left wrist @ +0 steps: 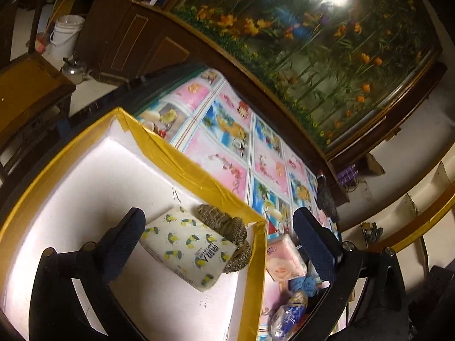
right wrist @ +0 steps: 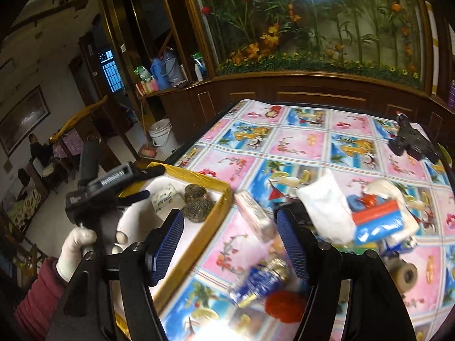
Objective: Organize soft objects
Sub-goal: 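Move both grippers back over the cluttered table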
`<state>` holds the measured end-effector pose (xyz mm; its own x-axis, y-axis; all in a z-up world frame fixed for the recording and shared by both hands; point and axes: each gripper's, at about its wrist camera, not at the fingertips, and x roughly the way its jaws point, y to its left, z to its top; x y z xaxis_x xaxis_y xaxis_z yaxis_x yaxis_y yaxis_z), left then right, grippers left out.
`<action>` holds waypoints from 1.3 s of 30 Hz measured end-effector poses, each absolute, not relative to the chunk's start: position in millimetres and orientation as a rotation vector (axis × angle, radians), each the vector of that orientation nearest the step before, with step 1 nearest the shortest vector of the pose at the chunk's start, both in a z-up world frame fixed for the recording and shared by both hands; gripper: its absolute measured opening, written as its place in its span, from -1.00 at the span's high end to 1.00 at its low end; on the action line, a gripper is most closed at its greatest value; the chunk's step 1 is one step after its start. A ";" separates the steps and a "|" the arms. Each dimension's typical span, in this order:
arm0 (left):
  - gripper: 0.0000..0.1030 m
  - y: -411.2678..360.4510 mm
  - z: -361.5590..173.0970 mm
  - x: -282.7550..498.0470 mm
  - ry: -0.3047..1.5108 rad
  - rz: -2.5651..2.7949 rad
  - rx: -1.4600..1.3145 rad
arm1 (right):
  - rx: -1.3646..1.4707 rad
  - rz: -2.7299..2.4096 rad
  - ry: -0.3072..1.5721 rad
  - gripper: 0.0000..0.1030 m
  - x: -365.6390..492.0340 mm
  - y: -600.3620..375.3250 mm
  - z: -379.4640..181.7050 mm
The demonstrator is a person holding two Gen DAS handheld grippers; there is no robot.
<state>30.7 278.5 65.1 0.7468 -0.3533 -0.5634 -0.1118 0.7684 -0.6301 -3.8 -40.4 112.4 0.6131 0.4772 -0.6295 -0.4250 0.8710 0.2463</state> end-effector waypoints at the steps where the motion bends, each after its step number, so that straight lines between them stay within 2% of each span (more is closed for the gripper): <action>1: -1.00 277.6 68.9 28.3 0.728 -0.143 -0.687 | 0.074 0.517 0.743 -0.33 -8.9 -48.6 115.1; 7: -1.00 245.2 105.6 7.7 0.801 -0.167 -0.495 | 0.082 0.451 0.678 -0.35 -45.0 -102.6 127.8; 11: -1.00 209.7 112.4 -11.0 0.854 -0.296 -0.498 | 0.117 0.393 0.649 -0.52 -65.6 -140.0 128.4; 15: -1.00 153.0 91.7 -27.7 0.994 -0.382 -0.435 | 0.135 0.321 0.639 -0.64 -88.0 -176.9 118.7; 20: -1.00 96.3 68.5 -46.0 1.037 -0.403 -0.276 | 0.165 0.258 0.690 -0.64 -106.2 -215.9 97.5; 27: -1.00 75.1 43.0 -53.3 1.084 -0.378 -0.246 | 0.240 0.207 0.759 -0.64 -111.3 -262.3 80.0; 39: -1.00 34.6 14.4 -63.7 1.059 -0.250 0.087 | 0.333 0.203 0.834 -0.64 -88.3 -276.2 56.9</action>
